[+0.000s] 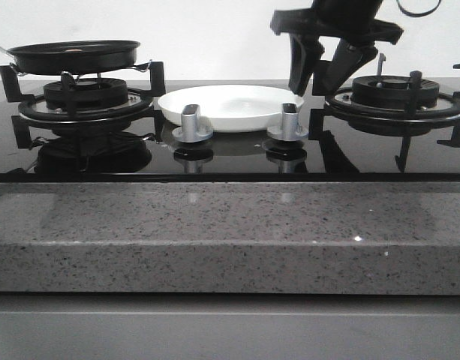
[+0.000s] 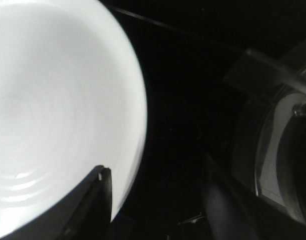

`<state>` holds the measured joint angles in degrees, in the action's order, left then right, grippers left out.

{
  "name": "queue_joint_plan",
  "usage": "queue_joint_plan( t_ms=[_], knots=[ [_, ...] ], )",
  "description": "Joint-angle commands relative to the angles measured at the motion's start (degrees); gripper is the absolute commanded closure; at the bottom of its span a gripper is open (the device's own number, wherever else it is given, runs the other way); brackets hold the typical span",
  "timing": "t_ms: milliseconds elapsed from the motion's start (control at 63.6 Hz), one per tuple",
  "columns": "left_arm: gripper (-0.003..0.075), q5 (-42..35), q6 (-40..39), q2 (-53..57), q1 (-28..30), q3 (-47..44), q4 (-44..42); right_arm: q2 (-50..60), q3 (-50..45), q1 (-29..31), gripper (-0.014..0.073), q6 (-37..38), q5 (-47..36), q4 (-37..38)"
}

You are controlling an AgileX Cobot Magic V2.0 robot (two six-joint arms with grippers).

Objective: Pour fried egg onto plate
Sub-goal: 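Lower the right gripper and grasp the white plate's rim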

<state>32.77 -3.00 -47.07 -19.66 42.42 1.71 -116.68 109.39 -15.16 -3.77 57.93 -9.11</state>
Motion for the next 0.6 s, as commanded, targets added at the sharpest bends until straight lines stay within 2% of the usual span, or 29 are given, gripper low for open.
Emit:
queue_joint_plan(
  t_ms=[0,141,299,409,582],
  knots=[
    [0.021,-4.1,0.0,0.1,-0.4,2.0,0.0,1.2,3.7,0.4,0.0172,-2.1,0.0,-1.0],
    [0.021,-4.1,0.0,0.1,-0.4,2.0,0.0,-0.9,5.8,0.4,0.0185,-3.2,2.0,-2.7],
    [0.021,-4.0,0.0,0.1,-0.4,2.0,0.0,-2.7,7.7,0.4,0.0262,-3.9,3.3,-3.9],
    [0.021,-4.0,0.0,0.1,-0.4,2.0,0.0,-2.9,7.7,0.4,0.0351,-3.9,3.2,-4.0],
    [0.021,-4.0,0.0,0.1,-0.4,2.0,0.0,-2.9,7.7,0.4,0.0557,-3.9,2.0,-4.0]
  ],
)
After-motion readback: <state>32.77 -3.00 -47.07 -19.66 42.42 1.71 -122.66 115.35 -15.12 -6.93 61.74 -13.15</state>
